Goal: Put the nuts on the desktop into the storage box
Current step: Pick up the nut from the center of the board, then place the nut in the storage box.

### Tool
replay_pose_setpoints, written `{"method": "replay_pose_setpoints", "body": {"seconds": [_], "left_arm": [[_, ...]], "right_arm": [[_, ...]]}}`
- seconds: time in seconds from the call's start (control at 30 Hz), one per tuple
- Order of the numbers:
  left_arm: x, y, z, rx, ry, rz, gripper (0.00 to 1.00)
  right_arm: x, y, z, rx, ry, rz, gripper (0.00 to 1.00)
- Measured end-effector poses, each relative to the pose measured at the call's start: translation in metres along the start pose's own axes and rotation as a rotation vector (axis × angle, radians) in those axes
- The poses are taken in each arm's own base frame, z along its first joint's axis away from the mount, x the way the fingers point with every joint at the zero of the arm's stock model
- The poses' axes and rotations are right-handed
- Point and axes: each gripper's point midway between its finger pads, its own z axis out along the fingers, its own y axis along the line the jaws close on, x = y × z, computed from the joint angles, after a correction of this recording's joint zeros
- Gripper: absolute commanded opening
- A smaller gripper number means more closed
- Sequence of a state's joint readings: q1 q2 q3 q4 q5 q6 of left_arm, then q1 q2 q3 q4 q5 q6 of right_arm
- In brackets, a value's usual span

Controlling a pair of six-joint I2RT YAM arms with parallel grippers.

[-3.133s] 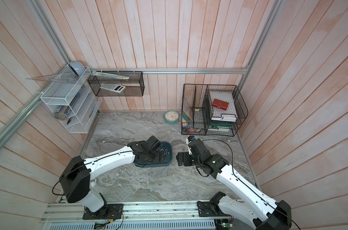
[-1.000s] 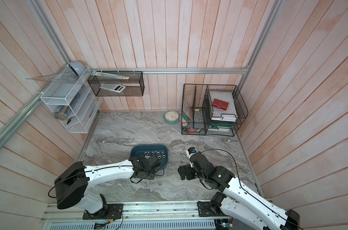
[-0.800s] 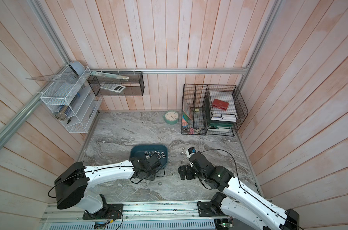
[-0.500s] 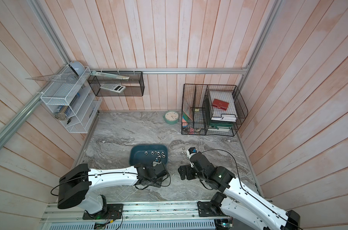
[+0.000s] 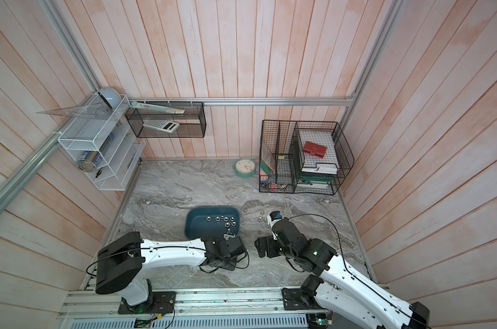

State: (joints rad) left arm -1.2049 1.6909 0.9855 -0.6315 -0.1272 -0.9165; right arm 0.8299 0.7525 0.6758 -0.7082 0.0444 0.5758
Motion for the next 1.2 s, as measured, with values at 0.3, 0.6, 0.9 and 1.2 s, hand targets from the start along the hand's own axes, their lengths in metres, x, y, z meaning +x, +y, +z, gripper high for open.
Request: {"method": "replay_pose_setpoints", "body": {"seconds": [0.3,0.6,0.9,1.2], "left_arm": [[0.008,0.0,0.006,-0.013,0.03,0.005,0.21],[0.004,0.009,-0.006,-0.048,0.022,0.01,0.21],[-0.058,0.023,-0.075,0.023,-0.105,-0.063,0.21],[-0.125,0.088,-0.099,-0.022,-0.164,-0.178,0.21]], "right_arm": [[0.002,-0.001,0.003,0.01,0.015,-0.001,0.98],[0.005,-0.003,0.01,0.032,0.04,-0.003,0.98],[-0.017,0.008,0.015,0.05,0.049,-0.031,0.98],[-0.058,0.013,0.027,0.07,0.029,-0.032,0.98]]}}
